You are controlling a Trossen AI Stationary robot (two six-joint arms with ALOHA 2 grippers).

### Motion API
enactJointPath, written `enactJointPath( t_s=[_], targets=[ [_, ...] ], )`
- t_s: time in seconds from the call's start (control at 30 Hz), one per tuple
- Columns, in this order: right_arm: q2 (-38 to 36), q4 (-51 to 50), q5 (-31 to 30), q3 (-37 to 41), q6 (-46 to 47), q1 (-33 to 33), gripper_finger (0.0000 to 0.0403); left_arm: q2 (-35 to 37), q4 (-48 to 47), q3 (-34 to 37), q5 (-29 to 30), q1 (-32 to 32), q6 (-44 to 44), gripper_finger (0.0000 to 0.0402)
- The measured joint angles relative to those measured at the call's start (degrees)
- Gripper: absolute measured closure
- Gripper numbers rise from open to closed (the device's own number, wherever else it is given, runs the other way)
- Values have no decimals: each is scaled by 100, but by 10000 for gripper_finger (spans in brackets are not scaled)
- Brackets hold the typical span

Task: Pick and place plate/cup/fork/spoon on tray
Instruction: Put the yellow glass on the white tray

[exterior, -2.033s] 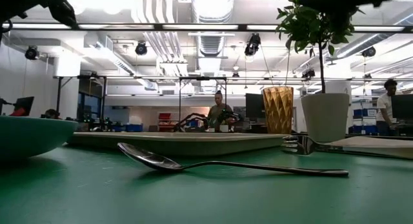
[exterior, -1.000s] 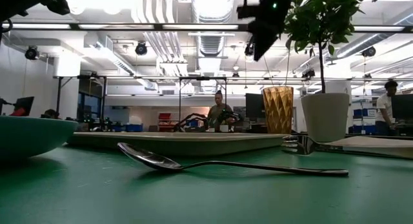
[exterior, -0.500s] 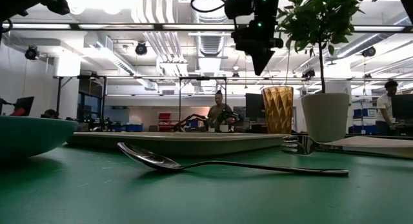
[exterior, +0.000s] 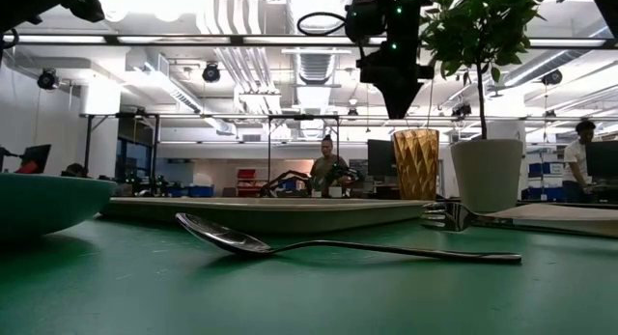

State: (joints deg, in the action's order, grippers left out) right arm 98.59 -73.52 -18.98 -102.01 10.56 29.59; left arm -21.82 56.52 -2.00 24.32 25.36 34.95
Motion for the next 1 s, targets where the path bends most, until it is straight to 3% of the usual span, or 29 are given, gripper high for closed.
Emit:
enactJointPath(
  t_s=[0.2,0.63,0.8,1.0],
  targets=[
    [0,18,122,56,-32,-1,224,0,1,0,0,0,1,357],
    [0,671,141,845,-70,-3,240,-66,-1,2,0,0,-1,357],
    [0,719,142,939,-68,-3,272,-66,-4,2,-2,0,-1,357],
    [0,757,142,943,-69,-3,343,-63,-4,4,0,0,-1,357]
  ],
)
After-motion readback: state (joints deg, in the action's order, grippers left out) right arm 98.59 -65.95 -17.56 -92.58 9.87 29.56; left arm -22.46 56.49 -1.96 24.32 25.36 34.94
